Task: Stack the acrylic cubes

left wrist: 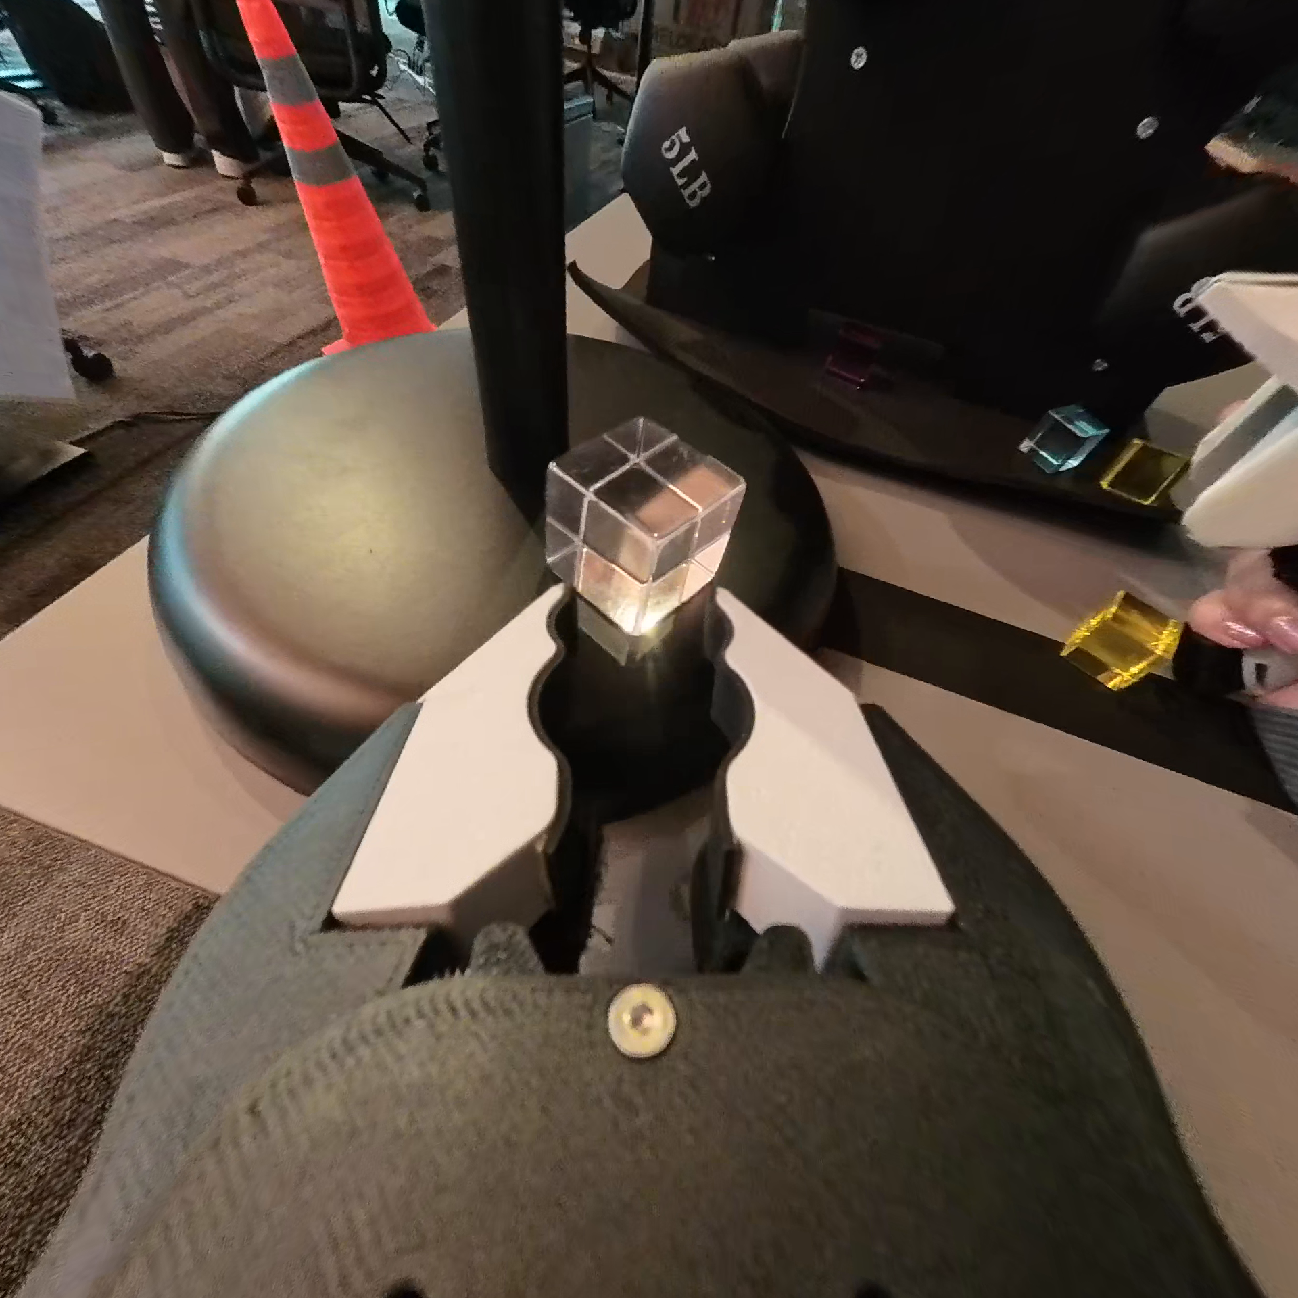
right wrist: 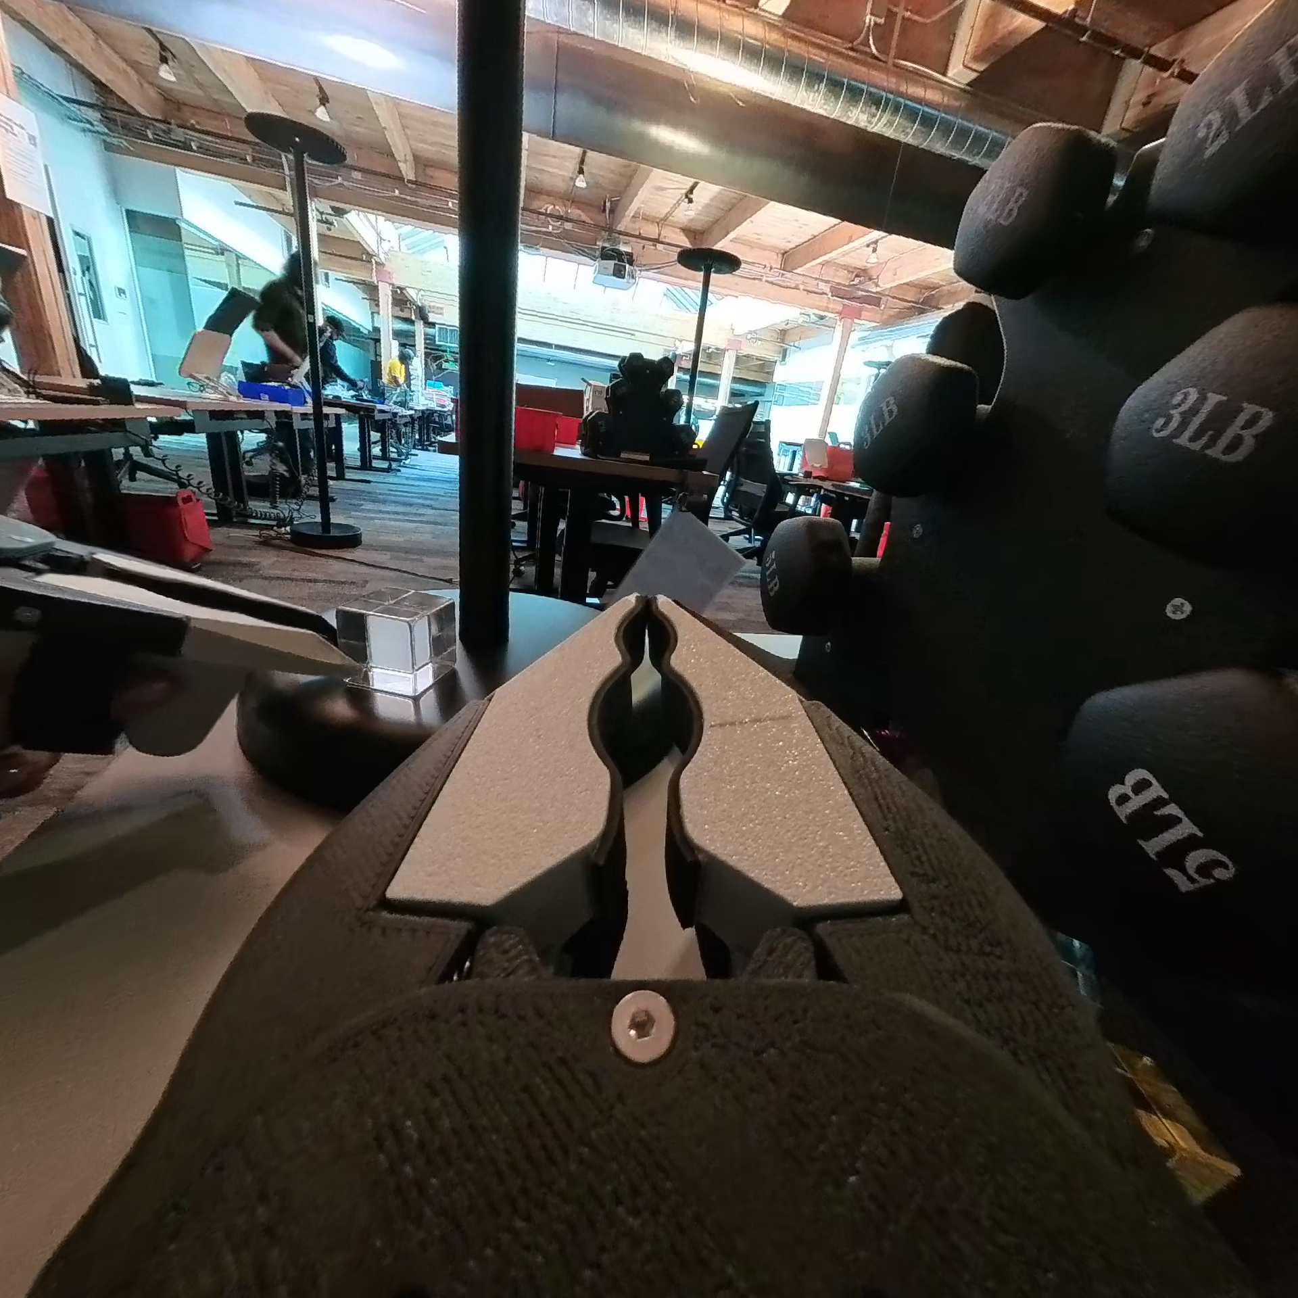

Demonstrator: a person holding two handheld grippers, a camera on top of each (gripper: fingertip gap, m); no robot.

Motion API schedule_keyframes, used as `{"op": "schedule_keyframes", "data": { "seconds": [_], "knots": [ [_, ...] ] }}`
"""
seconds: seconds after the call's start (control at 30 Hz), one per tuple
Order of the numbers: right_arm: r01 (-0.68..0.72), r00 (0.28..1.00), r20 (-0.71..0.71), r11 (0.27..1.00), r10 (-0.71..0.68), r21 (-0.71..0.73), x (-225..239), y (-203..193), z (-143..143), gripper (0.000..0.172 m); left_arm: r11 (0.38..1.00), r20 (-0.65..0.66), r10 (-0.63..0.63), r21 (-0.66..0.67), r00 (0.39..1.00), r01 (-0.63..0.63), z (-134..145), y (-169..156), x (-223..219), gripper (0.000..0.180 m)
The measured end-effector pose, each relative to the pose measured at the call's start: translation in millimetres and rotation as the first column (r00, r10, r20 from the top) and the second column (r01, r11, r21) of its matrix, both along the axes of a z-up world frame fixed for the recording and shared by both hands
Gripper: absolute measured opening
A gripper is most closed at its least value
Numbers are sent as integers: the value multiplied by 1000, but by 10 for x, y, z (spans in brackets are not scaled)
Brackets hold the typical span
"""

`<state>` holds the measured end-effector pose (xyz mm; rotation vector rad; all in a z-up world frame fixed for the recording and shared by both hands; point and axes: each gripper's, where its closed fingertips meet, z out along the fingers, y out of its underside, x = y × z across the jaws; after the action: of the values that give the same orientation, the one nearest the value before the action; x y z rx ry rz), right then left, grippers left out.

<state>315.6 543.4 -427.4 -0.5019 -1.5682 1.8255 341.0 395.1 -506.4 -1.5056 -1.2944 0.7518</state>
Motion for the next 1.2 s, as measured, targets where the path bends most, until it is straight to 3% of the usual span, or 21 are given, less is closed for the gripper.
{"op": "schedule_keyframes", "data": {
  "seconds": [0.4,0.6,0.73,0.83,1.0,1.1,1.2],
  "knots": [
    [-9,1000,-1,1000,9,5,12,-17,-3,0,999,5,30,15,1000,-31,-40,-113,-63,23],
    [-3,1000,-5,1000,3,6,14,-13,1,0,996,5,-9,91,1000,9,-27,-74,-50,37],
    [72,993,-93,997,-71,14,63,97,116,0,987,-186,35,159,982,-5,264,-161,15,68],
    [190,974,-152,974,-170,127,101,219,87,3,965,-381,143,257,913,-45,515,-420,245,71],
    [81,995,34,953,-95,292,369,240,-300,17,951,-544,263,284,797,-121,422,-757,700,72],
    [34,985,143,927,-94,374,513,278,-495,31,957,-556,275,233,785,-170,308,-868,802,71],
    [54,950,248,884,-189,464,530,385,-711,37,955,-555,284,234,782,-181,298,-939,817,71]
  ]
}}
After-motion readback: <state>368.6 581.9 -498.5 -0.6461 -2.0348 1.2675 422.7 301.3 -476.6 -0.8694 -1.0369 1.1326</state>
